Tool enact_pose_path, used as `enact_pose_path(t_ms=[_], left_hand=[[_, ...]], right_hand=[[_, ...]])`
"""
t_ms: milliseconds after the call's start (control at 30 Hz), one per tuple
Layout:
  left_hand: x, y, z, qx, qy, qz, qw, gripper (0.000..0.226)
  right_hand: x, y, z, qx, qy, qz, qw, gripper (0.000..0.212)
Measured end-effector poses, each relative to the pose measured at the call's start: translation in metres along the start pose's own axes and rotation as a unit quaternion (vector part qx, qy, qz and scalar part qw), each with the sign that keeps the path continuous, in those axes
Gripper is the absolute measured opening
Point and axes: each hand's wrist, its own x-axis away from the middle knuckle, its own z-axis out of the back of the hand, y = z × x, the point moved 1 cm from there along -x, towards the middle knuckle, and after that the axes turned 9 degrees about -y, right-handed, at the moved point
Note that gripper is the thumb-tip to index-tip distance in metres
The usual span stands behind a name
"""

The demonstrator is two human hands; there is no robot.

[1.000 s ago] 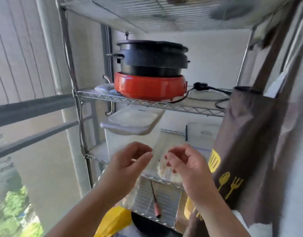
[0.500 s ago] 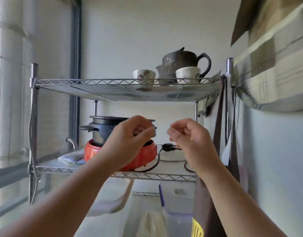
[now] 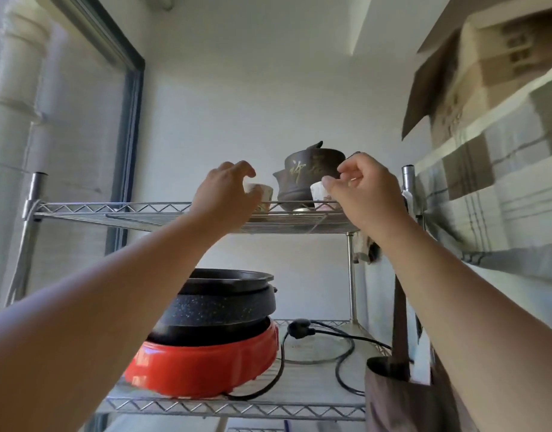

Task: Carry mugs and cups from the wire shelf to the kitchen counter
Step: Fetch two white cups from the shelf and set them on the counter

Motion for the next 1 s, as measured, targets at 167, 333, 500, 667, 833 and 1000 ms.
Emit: enact_pose_path(t_ms=[167, 333, 500, 667, 833, 1000], left_hand=[[-0.04, -0.009, 0.001, -0.028, -0.084, 0.147, 0.985, 0.065], [-0.055, -0.006, -0.002, -0.01, -0.171, 0.187, 0.967, 0.062], [-0.055, 0.0, -0.007, -0.019, -0.218, 0.216, 0.952, 0.069], [-0.058, 0.002, -0.013, -0.006, -0.246, 0.232, 0.941, 0.064], [-0.063, 0.004, -0.017, 0.004, -0.272, 0.229, 0.935, 0.042], [-0.064, 0.0, -0.022, 0.052, -0.221, 0.252, 0.941, 0.052]], right_hand=[[-0.04, 0.006, -0.002, 0.139, -0.041, -0.069, 0.987, 0.073], [-0.055, 0.006, -0.008, 0.19, -0.126, -0.168, 0.959, 0.104], [-0.062, 0.006, -0.011, 0.194, -0.192, -0.207, 0.939, 0.085], [-0.068, 0.004, -0.016, 0.216, -0.265, -0.258, 0.904, 0.043], [-0.071, 0.002, -0.016, 0.224, -0.313, -0.229, 0.894, 0.046], [-0.074, 0.012, -0.02, 0.148, -0.249, -0.258, 0.922, 0.032]])
